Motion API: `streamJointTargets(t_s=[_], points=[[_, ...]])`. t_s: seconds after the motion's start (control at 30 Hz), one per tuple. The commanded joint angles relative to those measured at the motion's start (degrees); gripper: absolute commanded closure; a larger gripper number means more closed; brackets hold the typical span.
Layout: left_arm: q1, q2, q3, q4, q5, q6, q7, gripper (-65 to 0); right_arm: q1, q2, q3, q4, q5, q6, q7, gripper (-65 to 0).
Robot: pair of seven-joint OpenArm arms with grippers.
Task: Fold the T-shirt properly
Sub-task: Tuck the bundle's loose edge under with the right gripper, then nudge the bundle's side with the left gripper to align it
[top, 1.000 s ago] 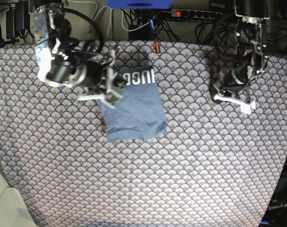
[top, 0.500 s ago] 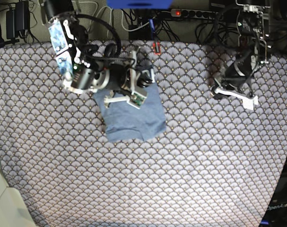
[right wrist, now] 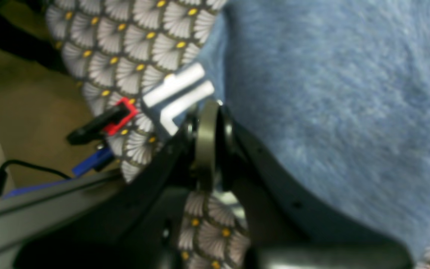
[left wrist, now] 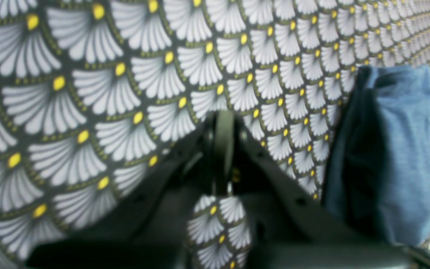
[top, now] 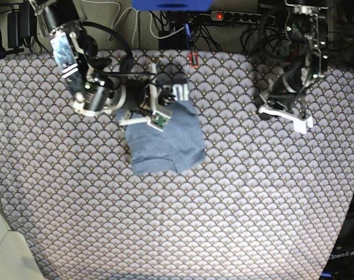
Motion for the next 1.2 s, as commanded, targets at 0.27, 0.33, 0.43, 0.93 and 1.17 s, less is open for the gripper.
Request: streamJointTargets(t_s=[0.27,0.33,0.43,0.93,1.17], points=[[-5.02,0.27,8.24,0.72,2.69,-0.78,-1.16,-0.3,0.75,3.95,2.37,11.2,1.13,0.3,-5.63,0.0],[-6.34,0.97,10.17,-0.68,2.6,-0.78,-1.16,-0.3,0.67,6.15,5.1,10.94,1.13,0.3,-5.1,0.0],[-8.71,3.26,11.23,-3.94,2.69,-0.78,-1.16,-0.3,0.58,9.23,9.93,9.62,1.13,0.3,-4.66,0.0],[-19.61,8.97,15.36,-18.09,2.78,-0.95,-2.74,-0.3,-4.34,8.79,17.23,-5.15,1.13,0.3,4.22,0.0],[-24.18,9.41,24.68,-26.18,2.42,-0.78,-11.71,-0.3,-4.7,6.33,13.8,-5.24,1.13,0.3,4.22,0.0]])
